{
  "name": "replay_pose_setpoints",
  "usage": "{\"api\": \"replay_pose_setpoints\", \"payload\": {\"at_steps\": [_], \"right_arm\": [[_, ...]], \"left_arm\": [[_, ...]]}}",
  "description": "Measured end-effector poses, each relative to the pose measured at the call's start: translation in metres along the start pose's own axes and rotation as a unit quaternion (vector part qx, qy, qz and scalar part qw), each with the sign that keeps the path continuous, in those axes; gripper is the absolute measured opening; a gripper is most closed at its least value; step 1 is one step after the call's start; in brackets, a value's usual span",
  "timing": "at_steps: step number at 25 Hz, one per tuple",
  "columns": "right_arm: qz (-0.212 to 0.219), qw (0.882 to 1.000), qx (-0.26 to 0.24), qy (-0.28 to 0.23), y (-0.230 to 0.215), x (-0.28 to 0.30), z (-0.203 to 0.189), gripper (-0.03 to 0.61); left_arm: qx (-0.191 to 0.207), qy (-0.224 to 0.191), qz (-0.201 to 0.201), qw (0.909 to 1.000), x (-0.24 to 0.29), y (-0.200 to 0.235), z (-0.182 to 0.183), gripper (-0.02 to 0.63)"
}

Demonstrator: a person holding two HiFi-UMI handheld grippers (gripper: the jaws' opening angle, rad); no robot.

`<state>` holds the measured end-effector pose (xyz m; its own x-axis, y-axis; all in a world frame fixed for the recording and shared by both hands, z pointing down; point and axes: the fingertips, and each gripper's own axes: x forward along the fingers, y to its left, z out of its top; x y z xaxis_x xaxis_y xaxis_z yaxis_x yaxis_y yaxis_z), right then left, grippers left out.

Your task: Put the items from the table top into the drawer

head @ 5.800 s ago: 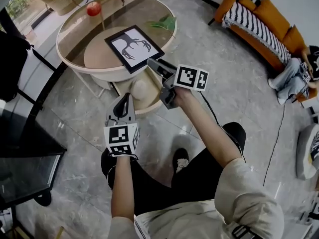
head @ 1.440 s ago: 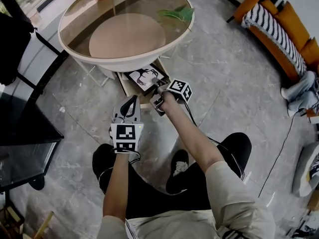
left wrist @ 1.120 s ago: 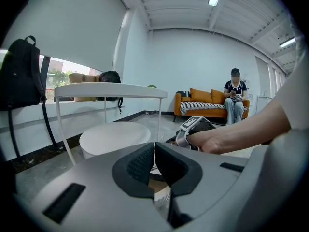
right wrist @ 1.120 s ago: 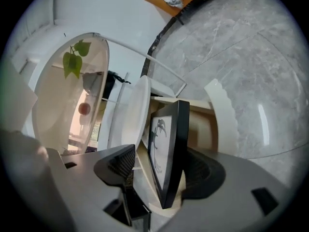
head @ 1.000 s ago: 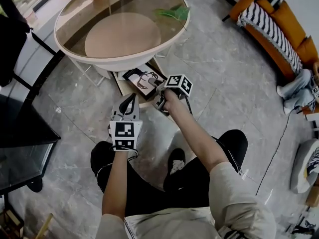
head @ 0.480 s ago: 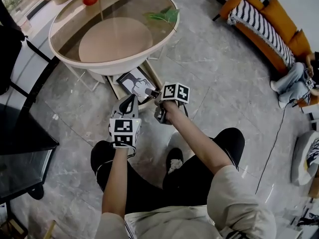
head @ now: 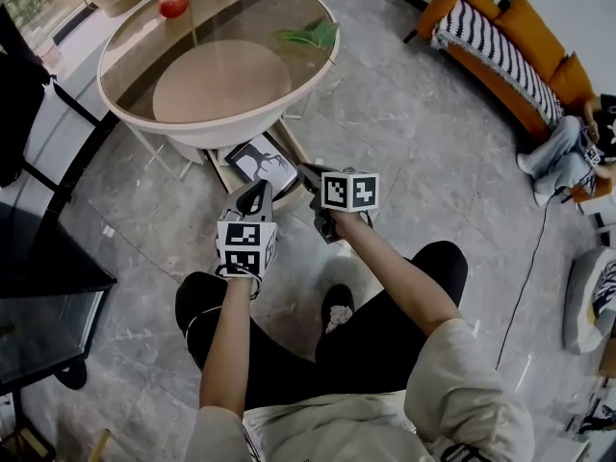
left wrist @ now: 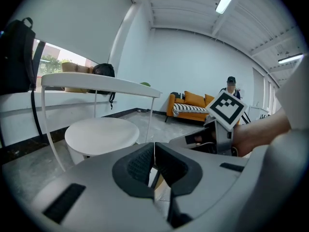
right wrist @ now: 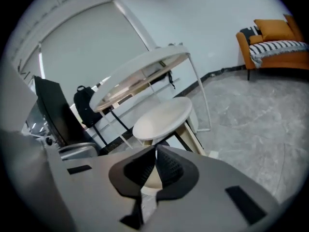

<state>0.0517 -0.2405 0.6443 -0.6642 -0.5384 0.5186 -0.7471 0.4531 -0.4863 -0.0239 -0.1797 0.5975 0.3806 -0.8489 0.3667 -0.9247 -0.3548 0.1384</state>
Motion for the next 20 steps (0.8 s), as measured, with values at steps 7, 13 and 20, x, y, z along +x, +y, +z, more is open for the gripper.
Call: {"api": "replay_pose_setpoints", "payload": {"at_steps": [7, 13, 20], "right_arm": [[0.038, 0.988, -0.144, -0.047, 0.035, -0.027, 0.043, 0.035], [-0.02, 0.966, -0.202, -0.158, 0.026, -0.064, 0.137, 0.035], [-0.071, 0.946, -0.259, -0.183, 0.0, -0.07, 0.203, 0.037]], "left_arm": [[0.012, -0.011, 0.016, 0.9997, -0.008, 0.012, 0.01, 0.023], [0.005, -0.031, 0.011, 0.9995, -0.005, 0.01, 0.028, 0.023], [0.035, -0.04, 0.003, 0.9986, 0.011, -0.003, 0.065, 0.023]]}}
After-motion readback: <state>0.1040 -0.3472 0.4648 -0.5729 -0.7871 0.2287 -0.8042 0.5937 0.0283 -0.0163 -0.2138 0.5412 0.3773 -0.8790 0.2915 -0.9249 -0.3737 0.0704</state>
